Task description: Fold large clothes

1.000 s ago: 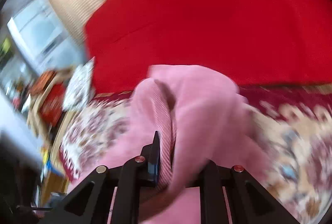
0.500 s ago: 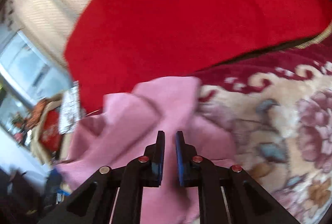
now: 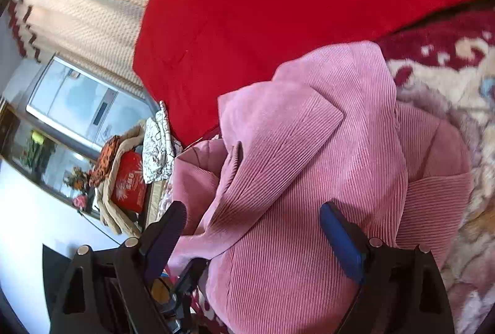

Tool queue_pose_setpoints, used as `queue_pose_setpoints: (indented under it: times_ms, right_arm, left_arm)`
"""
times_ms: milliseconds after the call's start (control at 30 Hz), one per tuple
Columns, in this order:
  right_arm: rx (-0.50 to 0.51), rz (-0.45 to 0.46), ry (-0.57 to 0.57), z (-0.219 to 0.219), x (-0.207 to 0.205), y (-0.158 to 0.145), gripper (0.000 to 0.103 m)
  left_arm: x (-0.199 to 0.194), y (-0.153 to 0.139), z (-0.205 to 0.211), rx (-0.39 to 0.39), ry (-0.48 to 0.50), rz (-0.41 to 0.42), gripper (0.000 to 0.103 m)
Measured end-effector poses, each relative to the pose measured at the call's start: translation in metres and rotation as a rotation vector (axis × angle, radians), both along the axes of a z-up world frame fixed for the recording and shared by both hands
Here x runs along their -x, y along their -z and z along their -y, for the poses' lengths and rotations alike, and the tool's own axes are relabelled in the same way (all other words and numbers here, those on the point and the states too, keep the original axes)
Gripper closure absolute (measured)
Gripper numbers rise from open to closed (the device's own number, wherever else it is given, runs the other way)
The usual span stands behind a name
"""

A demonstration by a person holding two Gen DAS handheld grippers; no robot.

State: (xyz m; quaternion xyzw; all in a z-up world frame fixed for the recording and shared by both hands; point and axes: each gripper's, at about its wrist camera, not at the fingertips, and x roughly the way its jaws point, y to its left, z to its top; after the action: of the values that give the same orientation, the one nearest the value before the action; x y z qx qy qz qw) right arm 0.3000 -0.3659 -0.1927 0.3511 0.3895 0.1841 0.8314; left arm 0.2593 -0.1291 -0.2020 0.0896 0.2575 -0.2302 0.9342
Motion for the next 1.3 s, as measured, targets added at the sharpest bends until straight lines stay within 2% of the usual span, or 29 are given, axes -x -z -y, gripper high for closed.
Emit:
queue_pose_setpoints:
  times_ms: [67, 133, 200, 367, 533, 633, 667, 700, 733, 767, 867, 967, 1033, 1067, 1133, 1167, 1233, 1300]
  right_arm:
    - [-0.014, 0.004, 0.011, -0.004, -0.007, 0.005, 0.013]
    - [-0.015, 0.012, 0.01, -0.008, -0.009, 0.004, 0.013]
    - [-0.012, 0.026, -0.007, -0.009, -0.01, 0.001, 0.013]
    - [0.003, 0.049, -0.084, -0.024, -0.018, -0.01, 0.012]
    - [-0.008, 0.019, -0.191, -0.058, -0.048, -0.008, 0.012]
    - [0.021, 0.006, -0.252, -0.083, -0.065, -0.002, 0.015]
    - [0.079, 0.003, -0.276, -0.096, -0.068, 0.0, 0.028]
    - [0.169, 0.003, -0.287, -0.109, -0.069, 0.003, 0.057]
    - [0.258, -0.003, -0.298, -0.12, -0.07, 0.008, 0.074]
    - [0.305, -0.016, -0.309, -0.127, -0.071, 0.015, 0.077]
    - [0.32, -0.005, -0.284, -0.126, -0.068, 0.022, 0.081]
    - [0.303, 0.004, -0.246, -0.119, -0.064, 0.023, 0.085]
    - [0.303, 0.014, -0.23, -0.118, -0.061, 0.024, 0.085]
    - [0.313, 0.021, -0.223, -0.121, -0.06, 0.024, 0.085]
    - [0.327, 0.033, -0.209, -0.124, -0.057, 0.022, 0.085]
    - [0.327, 0.039, -0.201, -0.123, -0.056, 0.018, 0.085]
    - [0.332, 0.073, -0.177, -0.119, -0.05, 0.014, 0.085]
    - [0.346, 0.104, -0.164, -0.115, -0.045, 0.009, 0.087]
  left_arm:
    - [0.0, -0.002, -0.003, 0.038, 0.02, -0.017, 0.087]
    - [0.007, -0.008, -0.005, 0.065, 0.038, 0.007, 0.091]
    - [0.016, -0.013, -0.004, 0.087, 0.082, 0.027, 0.091]
    - [0.028, -0.005, 0.011, 0.02, 0.13, 0.026, 0.091]
    - [0.031, 0.0, 0.003, 0.028, 0.154, 0.018, 0.091]
    - [0.038, 0.002, -0.003, 0.0, 0.162, 0.042, 0.091]
    - [0.041, 0.002, -0.008, -0.014, 0.165, 0.051, 0.091]
    - [0.042, 0.001, -0.012, -0.02, 0.168, 0.056, 0.09]
    - [0.043, -0.001, -0.019, -0.027, 0.172, 0.059, 0.09]
    - [0.044, -0.005, -0.028, -0.029, 0.177, 0.056, 0.089]
    - [0.046, -0.017, -0.069, 0.049, 0.192, 0.037, 0.086]
    - [0.036, -0.028, -0.12, 0.18, 0.09, 0.028, 0.085]
    - [0.011, -0.027, -0.152, 0.275, -0.025, -0.045, 0.085]
    - [-0.007, -0.02, -0.168, 0.343, -0.093, -0.126, 0.085]
    - [-0.031, -0.008, -0.177, 0.407, -0.145, -0.246, 0.087]
    - [-0.044, 0.003, -0.174, 0.416, -0.154, -0.322, 0.087]
    - [-0.057, 0.019, -0.156, 0.417, -0.134, -0.423, 0.089]
    - [-0.067, 0.036, -0.13, 0.418, -0.083, -0.535, 0.099]
